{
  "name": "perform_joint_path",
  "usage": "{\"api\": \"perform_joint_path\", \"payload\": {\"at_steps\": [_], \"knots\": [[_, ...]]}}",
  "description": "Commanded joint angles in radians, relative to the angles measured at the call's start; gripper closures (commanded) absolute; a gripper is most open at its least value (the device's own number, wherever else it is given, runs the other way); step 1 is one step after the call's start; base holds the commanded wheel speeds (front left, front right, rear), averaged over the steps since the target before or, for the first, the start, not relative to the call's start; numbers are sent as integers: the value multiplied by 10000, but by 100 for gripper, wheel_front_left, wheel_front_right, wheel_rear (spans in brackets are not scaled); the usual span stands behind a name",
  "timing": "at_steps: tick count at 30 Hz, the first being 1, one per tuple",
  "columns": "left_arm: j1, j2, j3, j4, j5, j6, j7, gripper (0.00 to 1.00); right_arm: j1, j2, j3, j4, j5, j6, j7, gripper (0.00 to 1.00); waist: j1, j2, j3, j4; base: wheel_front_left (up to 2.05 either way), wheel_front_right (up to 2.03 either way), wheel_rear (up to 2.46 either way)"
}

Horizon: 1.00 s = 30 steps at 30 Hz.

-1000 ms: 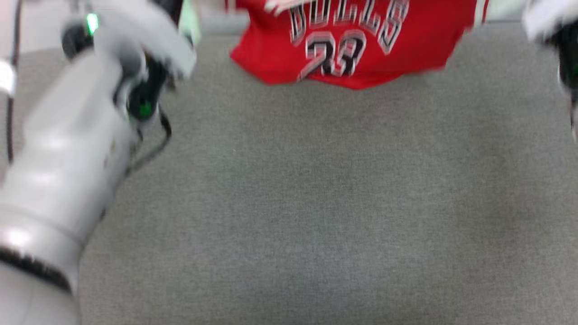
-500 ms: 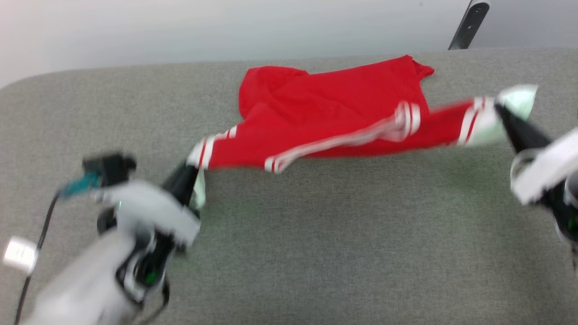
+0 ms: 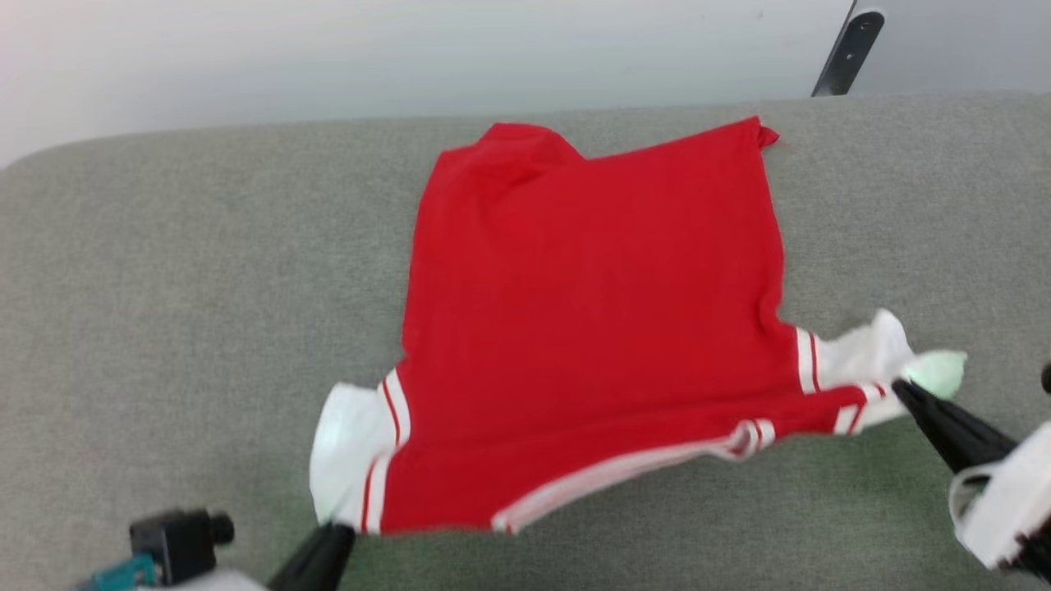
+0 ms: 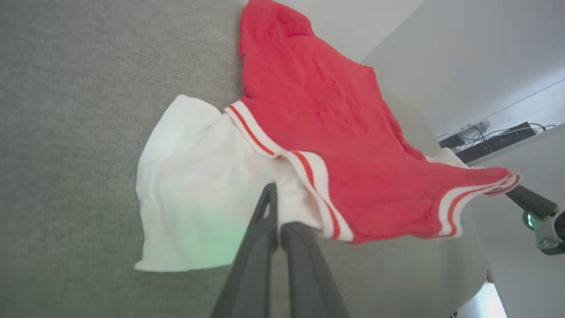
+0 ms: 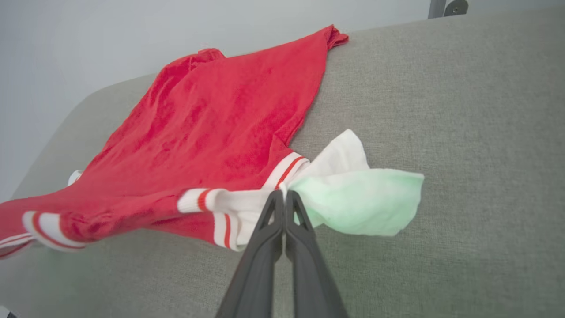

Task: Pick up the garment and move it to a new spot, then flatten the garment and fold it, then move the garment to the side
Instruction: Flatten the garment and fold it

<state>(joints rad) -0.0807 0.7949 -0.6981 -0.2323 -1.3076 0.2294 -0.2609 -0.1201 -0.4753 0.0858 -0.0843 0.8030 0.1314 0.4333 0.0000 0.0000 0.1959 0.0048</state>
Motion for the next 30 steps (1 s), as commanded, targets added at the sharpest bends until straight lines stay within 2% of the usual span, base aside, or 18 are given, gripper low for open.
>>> {"api": "perform_joint_path", "payload": {"at_steps": [1,9,16,19,22,30], "knots": [[364,339,-126,-454,137,116,78,100,515,156,-490,-554,-188,-15,411,100,0,0,6,47,0,0,0],[1370,1403,-150,-2110,124,522,161,100,2211,996,-2147,-3035,-659,-15,2269,100,0,0,97,110,0,0,0],[1727,1715,109,-2943,-36,621,109,100,2822,1578,-3198,-4204,-900,-15,3357,100,0,0,181,76,0,0,0],[1606,1543,-36,-2640,69,617,211,100,2800,1631,-3074,-4013,-1118,-15,3596,100,0,0,206,-12,0,0,0],[1331,1155,-225,-1992,63,428,335,100,2587,1413,-2559,-3424,-1446,-15,3578,100,0,0,225,-90,0,0,0],[369,-144,-1044,554,356,-485,938,100,1907,1034,-1022,-961,-1845,-15,2634,100,0,0,325,-42,0,0,0]]}}
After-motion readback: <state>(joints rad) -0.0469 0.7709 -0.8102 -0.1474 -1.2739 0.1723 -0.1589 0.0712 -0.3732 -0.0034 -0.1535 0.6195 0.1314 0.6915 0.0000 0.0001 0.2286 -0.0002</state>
